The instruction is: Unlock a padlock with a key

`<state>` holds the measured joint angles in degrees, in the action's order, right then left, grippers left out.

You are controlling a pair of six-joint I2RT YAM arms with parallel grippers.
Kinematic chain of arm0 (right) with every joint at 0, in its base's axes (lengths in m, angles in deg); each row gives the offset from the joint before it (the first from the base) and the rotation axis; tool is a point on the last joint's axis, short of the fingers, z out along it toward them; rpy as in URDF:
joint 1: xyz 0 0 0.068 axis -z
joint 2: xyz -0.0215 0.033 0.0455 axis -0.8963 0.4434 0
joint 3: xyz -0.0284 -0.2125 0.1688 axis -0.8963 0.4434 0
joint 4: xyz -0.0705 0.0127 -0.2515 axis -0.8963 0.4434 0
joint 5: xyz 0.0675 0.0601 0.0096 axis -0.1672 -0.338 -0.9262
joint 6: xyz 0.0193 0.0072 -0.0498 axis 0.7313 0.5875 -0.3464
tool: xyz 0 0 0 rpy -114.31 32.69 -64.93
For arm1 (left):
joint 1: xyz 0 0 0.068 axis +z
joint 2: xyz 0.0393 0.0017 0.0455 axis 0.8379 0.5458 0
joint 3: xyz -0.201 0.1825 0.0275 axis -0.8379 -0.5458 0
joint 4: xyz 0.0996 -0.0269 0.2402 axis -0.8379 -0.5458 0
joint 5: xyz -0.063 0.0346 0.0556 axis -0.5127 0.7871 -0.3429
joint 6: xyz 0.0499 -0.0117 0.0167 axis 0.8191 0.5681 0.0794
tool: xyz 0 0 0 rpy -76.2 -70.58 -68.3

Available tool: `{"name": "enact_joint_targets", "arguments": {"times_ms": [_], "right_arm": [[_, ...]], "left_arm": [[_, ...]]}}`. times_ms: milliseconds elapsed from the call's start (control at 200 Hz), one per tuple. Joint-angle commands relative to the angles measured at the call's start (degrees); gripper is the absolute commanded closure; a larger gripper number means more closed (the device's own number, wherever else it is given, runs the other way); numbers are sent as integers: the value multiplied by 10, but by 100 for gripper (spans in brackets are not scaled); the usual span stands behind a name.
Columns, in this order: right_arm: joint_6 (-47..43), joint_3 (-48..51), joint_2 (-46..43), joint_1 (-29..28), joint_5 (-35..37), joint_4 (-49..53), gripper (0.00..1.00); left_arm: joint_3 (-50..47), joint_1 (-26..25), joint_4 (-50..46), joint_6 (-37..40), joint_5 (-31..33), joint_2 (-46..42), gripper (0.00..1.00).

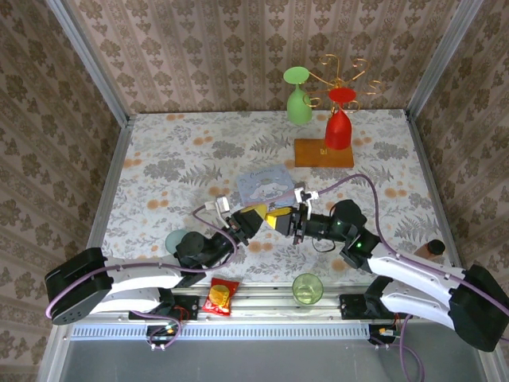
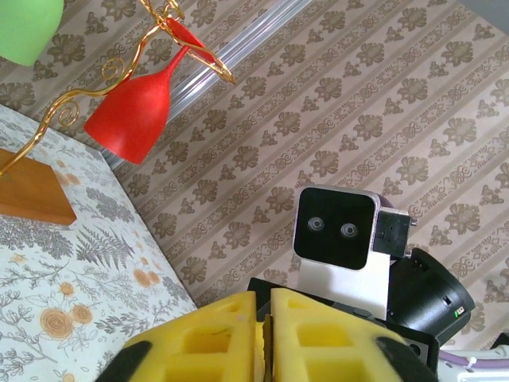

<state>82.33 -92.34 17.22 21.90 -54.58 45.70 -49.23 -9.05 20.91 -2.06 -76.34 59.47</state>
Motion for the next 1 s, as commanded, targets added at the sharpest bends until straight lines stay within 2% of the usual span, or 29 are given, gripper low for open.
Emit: {"name": "enact_joint_targets", "arguments": {"times_ms": [0, 35, 150, 240, 330, 415, 565, 740, 905, 995], "right_arm": [[-29, 9, -31, 3, -6, 40, 100], [-35, 9, -37, 6, -10, 60, 100], [-76, -11, -62, 10, -28, 162, 100], [-111, -29, -75, 12, -40, 249, 100], [-100, -21, -83, 24, -50, 244, 100], [-79, -11, -80, 32, -60, 213, 100], [-44, 0, -62, 52, -86, 155, 100], [-33, -11, -32, 56, -118, 137, 100], [-30, -19, -20, 57, -130, 141, 100], [-27, -18, -22, 57, -129, 139, 100]], "left_arm": [[-17, 9, 5, 4, 8, -9, 76], [-23, 15, 2, 1, 9, -13, 67], [-28, 49, -67, -37, -11, -44, 57], [-3, 71, -176, -35, -60, -80, 59], [29, 74, -277, 1, -94, -113, 56], [35, 74, -309, 19, -108, -127, 51], [-2, 77, -256, 11, -125, -121, 50], [21, 78, -238, 39, -229, -78, 39], [-12, 82, -125, 18, -207, -51, 36], [-17, 86, -100, 7, -205, -36, 40]]}}
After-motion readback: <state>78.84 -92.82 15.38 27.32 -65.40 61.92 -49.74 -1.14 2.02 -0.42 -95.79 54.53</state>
